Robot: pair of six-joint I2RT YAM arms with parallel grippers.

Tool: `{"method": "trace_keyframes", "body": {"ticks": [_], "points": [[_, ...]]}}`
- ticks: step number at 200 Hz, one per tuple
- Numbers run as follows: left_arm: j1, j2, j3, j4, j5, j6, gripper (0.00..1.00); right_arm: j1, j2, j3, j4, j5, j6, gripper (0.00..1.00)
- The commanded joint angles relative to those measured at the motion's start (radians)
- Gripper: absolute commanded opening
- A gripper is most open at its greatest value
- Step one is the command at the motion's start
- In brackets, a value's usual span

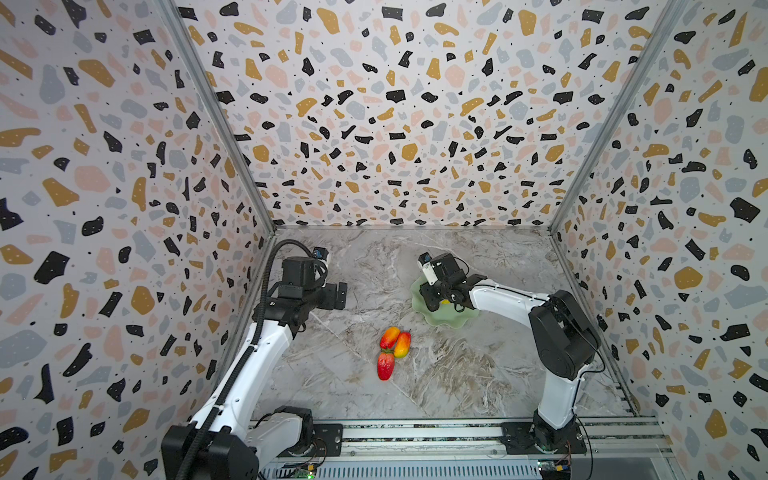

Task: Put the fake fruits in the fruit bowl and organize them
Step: 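Lower the avocado into the bowl beside the apple and open the right gripper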

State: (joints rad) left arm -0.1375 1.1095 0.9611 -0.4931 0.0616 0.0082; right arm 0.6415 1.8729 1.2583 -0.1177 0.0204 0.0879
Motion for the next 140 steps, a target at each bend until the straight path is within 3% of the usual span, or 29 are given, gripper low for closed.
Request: {"method": "trace_keyframes", "body": {"ticks": [1,140], "points": [[0.004,0.003,-0.008,0.011,-0.009,0.01,1.0,0.004,-0.017,0.002,0.007,0.019,-0.001,0.46],[0.004,0.003,-0.007,0.011,-0.003,0.009,1.0,0.023,-0.077,0.033,-0.049,0.039,-0.038,0.58]]}}
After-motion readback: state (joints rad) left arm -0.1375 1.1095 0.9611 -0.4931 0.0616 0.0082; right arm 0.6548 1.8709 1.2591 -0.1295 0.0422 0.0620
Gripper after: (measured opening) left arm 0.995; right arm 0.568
